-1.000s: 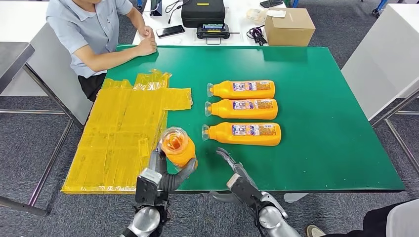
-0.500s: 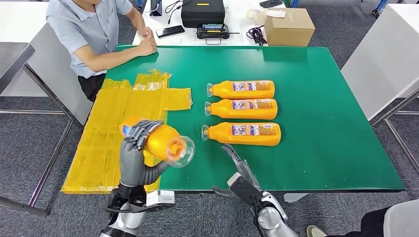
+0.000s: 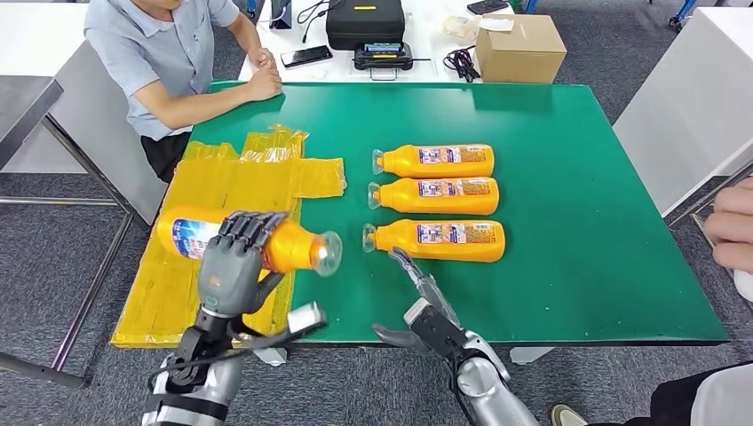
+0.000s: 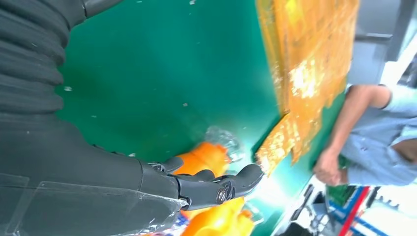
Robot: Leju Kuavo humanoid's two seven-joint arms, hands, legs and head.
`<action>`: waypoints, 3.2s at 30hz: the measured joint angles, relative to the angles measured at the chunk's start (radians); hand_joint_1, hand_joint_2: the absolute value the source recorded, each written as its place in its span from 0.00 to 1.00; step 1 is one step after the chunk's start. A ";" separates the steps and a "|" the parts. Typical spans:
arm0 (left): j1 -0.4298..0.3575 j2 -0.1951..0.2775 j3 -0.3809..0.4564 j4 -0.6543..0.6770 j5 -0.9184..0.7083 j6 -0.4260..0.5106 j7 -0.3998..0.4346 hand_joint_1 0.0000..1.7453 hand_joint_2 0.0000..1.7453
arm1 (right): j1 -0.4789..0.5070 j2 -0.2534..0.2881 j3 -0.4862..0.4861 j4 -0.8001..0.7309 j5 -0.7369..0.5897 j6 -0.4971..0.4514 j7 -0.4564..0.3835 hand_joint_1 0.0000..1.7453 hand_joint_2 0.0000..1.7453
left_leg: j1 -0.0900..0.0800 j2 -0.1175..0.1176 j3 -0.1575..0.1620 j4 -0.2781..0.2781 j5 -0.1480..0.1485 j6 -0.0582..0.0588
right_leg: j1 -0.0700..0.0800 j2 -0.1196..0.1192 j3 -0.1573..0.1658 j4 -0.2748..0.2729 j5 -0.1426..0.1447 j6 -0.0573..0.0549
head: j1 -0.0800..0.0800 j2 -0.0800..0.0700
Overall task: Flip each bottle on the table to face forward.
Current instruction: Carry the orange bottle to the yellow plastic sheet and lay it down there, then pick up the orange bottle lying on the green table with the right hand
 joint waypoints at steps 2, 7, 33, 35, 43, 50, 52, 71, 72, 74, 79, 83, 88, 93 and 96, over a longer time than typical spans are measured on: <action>-0.044 0.037 -0.043 0.076 -0.013 0.000 0.067 1.00 1.00 | -0.013 0.004 0.001 0.009 -0.001 0.006 -0.006 0.00 1.00 | 0.000 0.000 0.000 0.000 0.001 0.000 | 0.000 0.000 0.000 0.000 0.000 0.000 | 0.000 0.000; -0.163 0.103 -0.121 0.319 0.005 -0.001 0.123 1.00 1.00 | -0.037 0.018 0.003 0.034 -0.005 0.012 -0.011 0.00 1.00 | 0.000 0.001 0.000 0.000 0.002 -0.001 | 0.000 0.000 0.000 0.001 0.001 0.000 | 0.000 0.000; -0.404 0.143 -0.275 0.838 0.011 -0.086 0.302 0.09 1.00 | -0.040 0.036 0.007 0.083 -0.009 0.010 -0.015 0.00 1.00 | 0.000 0.000 0.001 0.000 0.002 -0.001 | 0.000 -0.001 0.002 0.001 0.001 0.000 | 0.000 0.000; -0.408 0.143 -0.278 0.842 0.011 -0.087 0.306 0.00 1.00 | -0.039 0.036 0.007 0.083 -0.009 0.010 -0.015 0.00 1.00 | 0.000 -0.001 0.001 0.000 0.002 -0.001 | 0.000 -0.001 0.002 0.001 0.001 0.000 | 0.000 0.000; -0.429 0.142 -0.290 0.860 0.001 -0.175 0.388 0.00 1.00 | -0.028 0.037 0.004 0.083 -0.009 0.009 -0.013 0.00 1.00 | 0.000 -0.001 0.004 0.000 0.001 -0.001 | 0.000 -0.001 0.005 0.000 0.000 0.000 | 0.000 0.000; -0.440 0.126 -0.287 0.865 0.083 -0.204 0.366 0.00 1.00 | -0.017 0.037 -0.012 0.083 0.007 0.007 0.000 0.00 1.00 | 0.000 0.000 0.007 0.000 0.001 -0.001 | 0.000 0.000 0.007 0.000 0.000 0.000 | 0.000 0.000; -0.432 0.121 -0.281 0.862 0.127 -0.172 0.333 0.00 1.00 | -0.012 0.037 -0.017 0.082 0.012 0.005 0.001 0.00 1.00 | 0.000 -0.001 0.007 0.000 0.002 -0.001 | 0.000 -0.001 0.007 0.001 0.000 0.000 | 0.000 0.000; -0.261 0.090 -0.294 0.612 0.124 0.002 0.256 0.00 1.00 | 0.023 0.037 -0.038 0.068 0.034 -0.026 -0.008 0.00 1.00 | 0.000 0.000 0.002 0.000 0.001 -0.001 | 0.000 0.000 0.002 0.000 0.000 0.000 | 0.000 0.000; -0.249 0.088 -0.294 0.581 0.119 0.002 0.247 0.00 1.00 | 0.024 0.037 -0.038 0.066 0.034 -0.028 -0.008 0.00 1.00 | 0.000 -0.001 0.002 0.000 0.001 -0.001 | 0.000 0.000 0.002 0.000 0.000 0.000 | 0.000 0.000; -0.225 0.085 -0.294 0.522 0.110 0.002 0.235 0.00 1.00 | 0.026 0.036 -0.038 0.065 0.035 -0.032 -0.009 0.00 1.00 | 0.000 0.000 0.002 0.000 0.001 -0.001 | 0.000 0.000 0.002 0.000 0.000 0.000 | 0.000 0.000; -0.174 0.080 -0.294 0.394 0.103 0.002 0.191 0.00 1.00 | 0.032 0.035 -0.039 0.058 0.052 -0.068 -0.016 0.00 1.00 | 0.000 -0.001 0.001 0.000 0.001 -0.001 | 0.000 -0.001 0.002 0.000 0.000 0.000 | 0.000 0.000; -0.141 0.072 -0.292 0.311 0.099 0.002 0.157 0.00 1.00 | 0.039 0.030 -0.038 0.046 0.128 -0.155 -0.011 0.00 1.00 | 0.000 0.000 0.001 0.000 0.001 -0.001 | 0.000 0.000 0.002 0.000 0.000 0.000 | 0.000 0.000; -0.053 0.017 -0.255 0.174 0.345 0.002 -0.116 0.00 1.00 | 0.040 -0.030 -0.030 0.013 0.469 -0.444 0.126 0.00 1.00 | -0.001 -0.001 0.001 0.000 0.001 0.000 | -0.001 -0.001 0.002 0.000 0.000 0.000 | 0.000 0.000; 0.041 -0.021 -0.280 0.102 0.757 0.000 -0.204 0.00 1.00 | 0.054 -0.109 -0.030 -0.030 0.649 -0.537 0.239 0.00 1.00 | -0.002 -0.001 0.001 0.000 -0.001 0.002 | -0.002 -0.001 0.001 -0.001 0.000 0.001 | 0.000 0.000; 0.086 -0.014 -0.334 0.066 0.990 -0.022 -0.196 0.00 1.00 | 0.084 -0.150 -0.035 -0.071 0.766 -0.559 0.316 0.00 1.00 | -0.002 -0.001 0.001 0.000 -0.001 0.002 | -0.002 -0.001 0.001 -0.001 0.000 0.001 | 0.000 0.000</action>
